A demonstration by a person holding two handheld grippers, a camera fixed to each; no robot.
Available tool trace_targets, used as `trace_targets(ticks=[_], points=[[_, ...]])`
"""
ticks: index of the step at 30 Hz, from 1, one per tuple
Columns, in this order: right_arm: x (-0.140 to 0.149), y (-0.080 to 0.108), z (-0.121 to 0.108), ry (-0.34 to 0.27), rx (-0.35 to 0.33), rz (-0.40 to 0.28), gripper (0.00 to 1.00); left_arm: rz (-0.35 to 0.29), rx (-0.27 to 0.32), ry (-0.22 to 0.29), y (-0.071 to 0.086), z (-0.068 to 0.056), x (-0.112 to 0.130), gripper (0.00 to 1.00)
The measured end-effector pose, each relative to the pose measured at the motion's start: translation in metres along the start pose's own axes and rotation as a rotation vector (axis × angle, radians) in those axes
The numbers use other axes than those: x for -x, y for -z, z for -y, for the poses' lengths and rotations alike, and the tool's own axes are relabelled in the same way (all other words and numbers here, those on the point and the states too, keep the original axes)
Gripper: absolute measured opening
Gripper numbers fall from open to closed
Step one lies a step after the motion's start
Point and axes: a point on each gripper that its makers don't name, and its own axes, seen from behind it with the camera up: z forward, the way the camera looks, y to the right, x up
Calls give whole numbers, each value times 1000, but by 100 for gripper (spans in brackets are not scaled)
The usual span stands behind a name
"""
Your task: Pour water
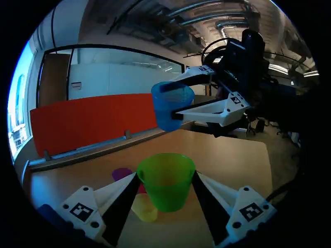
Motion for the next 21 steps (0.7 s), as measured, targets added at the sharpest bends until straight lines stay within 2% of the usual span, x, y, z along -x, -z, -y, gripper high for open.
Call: trace_targets(ticks=[21], points=[[-11, -9, 2, 107, -8, -2, 91, -7, 12, 0, -3, -6, 0, 86]])
